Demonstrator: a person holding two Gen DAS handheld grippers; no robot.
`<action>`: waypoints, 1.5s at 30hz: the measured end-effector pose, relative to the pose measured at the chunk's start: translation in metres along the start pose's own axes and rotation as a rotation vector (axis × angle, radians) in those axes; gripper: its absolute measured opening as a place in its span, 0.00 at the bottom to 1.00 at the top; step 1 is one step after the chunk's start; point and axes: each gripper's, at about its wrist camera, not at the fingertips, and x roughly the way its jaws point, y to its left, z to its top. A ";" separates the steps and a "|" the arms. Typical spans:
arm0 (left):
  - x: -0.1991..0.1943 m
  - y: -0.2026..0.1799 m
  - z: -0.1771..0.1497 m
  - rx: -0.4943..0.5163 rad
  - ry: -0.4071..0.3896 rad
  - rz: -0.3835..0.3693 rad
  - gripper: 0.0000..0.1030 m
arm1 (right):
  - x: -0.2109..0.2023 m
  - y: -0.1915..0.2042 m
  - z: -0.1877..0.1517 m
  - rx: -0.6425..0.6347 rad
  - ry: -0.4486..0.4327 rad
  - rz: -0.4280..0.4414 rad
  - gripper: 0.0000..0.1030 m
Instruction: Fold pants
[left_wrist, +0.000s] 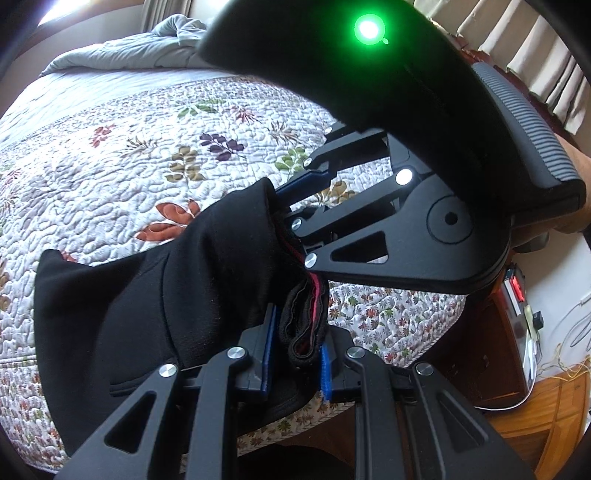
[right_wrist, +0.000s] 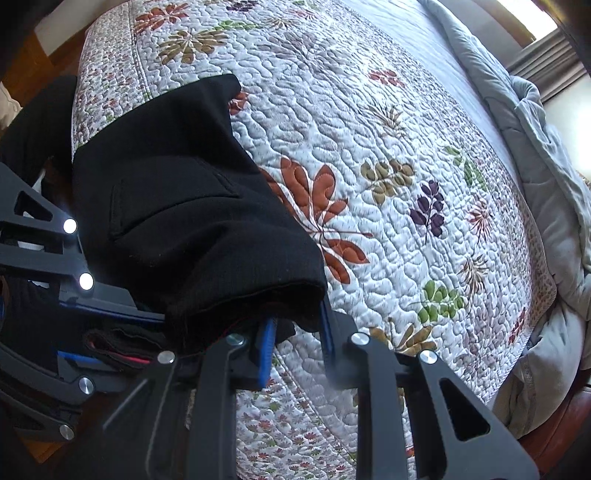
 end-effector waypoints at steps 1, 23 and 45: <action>0.004 -0.001 -0.001 0.001 0.006 0.001 0.19 | 0.002 0.000 -0.002 0.003 0.001 0.002 0.20; 0.037 -0.011 -0.010 0.022 0.066 0.021 0.21 | 0.029 -0.003 -0.033 0.132 0.047 -0.029 0.18; -0.062 0.208 -0.056 -0.325 -0.076 -0.147 0.75 | 0.044 0.006 -0.155 1.263 -0.406 0.572 0.82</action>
